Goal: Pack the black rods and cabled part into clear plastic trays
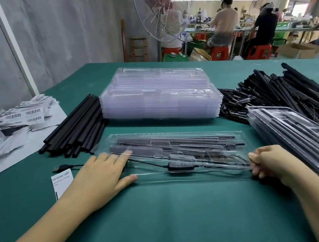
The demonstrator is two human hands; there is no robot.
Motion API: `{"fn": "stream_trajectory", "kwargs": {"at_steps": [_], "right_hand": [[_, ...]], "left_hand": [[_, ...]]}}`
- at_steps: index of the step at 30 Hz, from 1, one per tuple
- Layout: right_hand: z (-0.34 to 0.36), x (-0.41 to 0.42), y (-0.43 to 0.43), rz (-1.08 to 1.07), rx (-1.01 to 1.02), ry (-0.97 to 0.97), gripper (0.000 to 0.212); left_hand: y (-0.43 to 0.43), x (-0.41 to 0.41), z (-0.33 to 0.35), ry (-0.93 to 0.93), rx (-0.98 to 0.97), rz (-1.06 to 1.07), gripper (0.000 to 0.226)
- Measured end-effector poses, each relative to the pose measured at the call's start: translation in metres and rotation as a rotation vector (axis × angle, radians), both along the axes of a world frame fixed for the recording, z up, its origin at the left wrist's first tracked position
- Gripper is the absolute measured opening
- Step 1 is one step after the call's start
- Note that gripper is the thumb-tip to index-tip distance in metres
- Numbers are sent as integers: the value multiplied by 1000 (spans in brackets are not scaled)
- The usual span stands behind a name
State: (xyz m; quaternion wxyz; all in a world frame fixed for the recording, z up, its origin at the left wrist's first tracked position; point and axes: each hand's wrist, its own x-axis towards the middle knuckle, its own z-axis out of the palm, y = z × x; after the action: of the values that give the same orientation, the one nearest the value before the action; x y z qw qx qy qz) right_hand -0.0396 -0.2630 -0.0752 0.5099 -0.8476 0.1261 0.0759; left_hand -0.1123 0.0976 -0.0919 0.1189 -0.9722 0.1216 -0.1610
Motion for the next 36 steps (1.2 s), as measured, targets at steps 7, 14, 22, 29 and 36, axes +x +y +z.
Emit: {"fn": "stream_trajectory", "kwargs": {"at_steps": [7, 14, 22, 29, 36], "right_hand": [[0, -1, 1, 3, 5, -10, 34], [-2, 0, -1, 6, 10, -8, 35], [-5, -4, 0, -15, 8, -72, 36], [-6, -7, 2, -17, -11, -103, 37], [-8, -3, 2, -26, -165, -126, 31]], "left_hand": [[-1, -6, 11, 80, -7, -2, 96], [31, -23, 2, 348, -130, 13, 73], [32, -37, 41, 261, -368, 244, 103], [-6, 11, 14, 350, -330, -28, 56], [-6, 15, -6, 384, -198, 4, 49]]}}
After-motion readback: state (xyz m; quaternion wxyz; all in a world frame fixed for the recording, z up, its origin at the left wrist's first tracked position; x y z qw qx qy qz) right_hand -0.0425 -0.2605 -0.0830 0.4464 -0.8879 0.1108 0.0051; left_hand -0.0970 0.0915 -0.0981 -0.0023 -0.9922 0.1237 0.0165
